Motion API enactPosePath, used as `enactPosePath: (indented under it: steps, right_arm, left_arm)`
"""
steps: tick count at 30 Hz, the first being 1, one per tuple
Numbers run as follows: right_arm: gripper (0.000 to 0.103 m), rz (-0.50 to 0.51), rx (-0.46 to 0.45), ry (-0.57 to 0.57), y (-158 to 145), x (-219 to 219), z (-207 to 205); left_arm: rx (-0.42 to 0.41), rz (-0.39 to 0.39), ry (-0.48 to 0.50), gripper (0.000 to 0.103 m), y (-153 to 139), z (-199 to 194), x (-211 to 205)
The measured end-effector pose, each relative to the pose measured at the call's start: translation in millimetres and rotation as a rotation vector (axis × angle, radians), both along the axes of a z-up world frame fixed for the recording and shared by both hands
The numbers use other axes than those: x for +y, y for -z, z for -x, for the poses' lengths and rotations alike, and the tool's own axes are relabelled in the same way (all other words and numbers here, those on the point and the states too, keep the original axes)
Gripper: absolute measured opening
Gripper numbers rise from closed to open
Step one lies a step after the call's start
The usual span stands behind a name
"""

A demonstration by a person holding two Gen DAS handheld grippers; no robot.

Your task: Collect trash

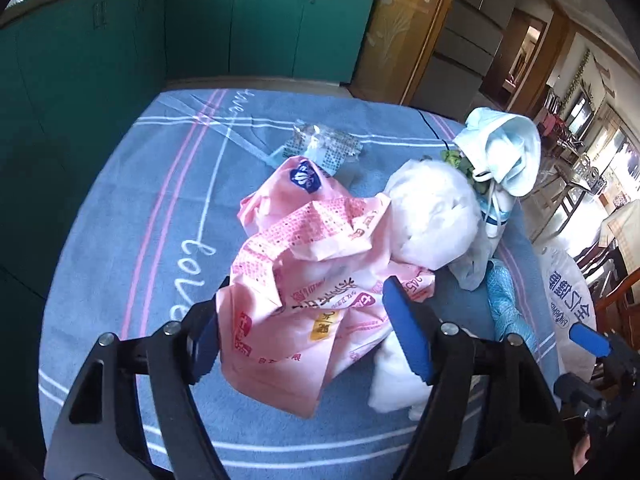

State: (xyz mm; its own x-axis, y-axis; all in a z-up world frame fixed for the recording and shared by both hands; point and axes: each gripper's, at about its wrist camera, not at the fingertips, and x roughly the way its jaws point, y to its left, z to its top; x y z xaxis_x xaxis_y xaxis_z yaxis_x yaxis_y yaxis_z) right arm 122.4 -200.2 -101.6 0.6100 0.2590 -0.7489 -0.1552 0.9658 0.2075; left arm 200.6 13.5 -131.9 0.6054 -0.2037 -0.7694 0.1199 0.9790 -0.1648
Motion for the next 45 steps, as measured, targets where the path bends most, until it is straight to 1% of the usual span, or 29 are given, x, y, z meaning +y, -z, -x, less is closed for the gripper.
enactPosePath:
  steps: [2,9,13,15,17,23,28,39,41,45]
  right_arm:
    - [0.084,0.002,-0.002,-0.009,0.2,3.0,-1.5]
    - [0.084,0.006,-0.015,-0.064,0.4,20.4,-10.3]
    - [0.084,0.026,-0.019,-0.077,1.4,33.9,-12.8]
    - [0.084,0.022,-0.013,-0.081,3.9,35.4,-12.2]
    - [0.084,0.026,-0.006,-0.080,5.7,35.4,-11.0]
    - [0.084,0.029,0.000,-0.049,4.5,24.6,-9.0]
    - [0.084,0.025,0.008,-0.033,6.9,21.6,-9.0]
    - [0.084,0.030,0.019,-0.049,13.1,29.4,-8.5]
    - [0.084,0.032,0.021,-0.046,13.5,28.9,-8.5]
    - [0.084,0.032,0.019,-0.038,13.3,25.8,-7.9]
  left_arm:
    - [-0.024,-0.027,-0.008,0.072,-4.5,13.6,1.5]
    - [-0.087,-0.051,-0.033,0.072,-25.7,61.3,12.6]
    - [-0.091,-0.016,-0.050,0.072,-32.8,73.4,24.1]
    - [-0.091,-0.020,-0.054,0.072,-32.8,76.7,27.0]
    - [-0.092,-0.024,-0.063,0.072,-33.2,78.9,29.0]
    - [-0.101,0.004,-0.070,0.072,-36.9,85.9,37.0]
    - [-0.071,0.016,-0.063,0.073,-27.1,86.0,36.5]
    - [0.003,0.016,-0.066,0.077,-7.1,86.8,37.7]
    - [0.011,0.014,-0.066,0.083,-4.3,87.3,37.8]
    - [0.035,0.007,-0.077,0.084,2.5,86.2,38.9]
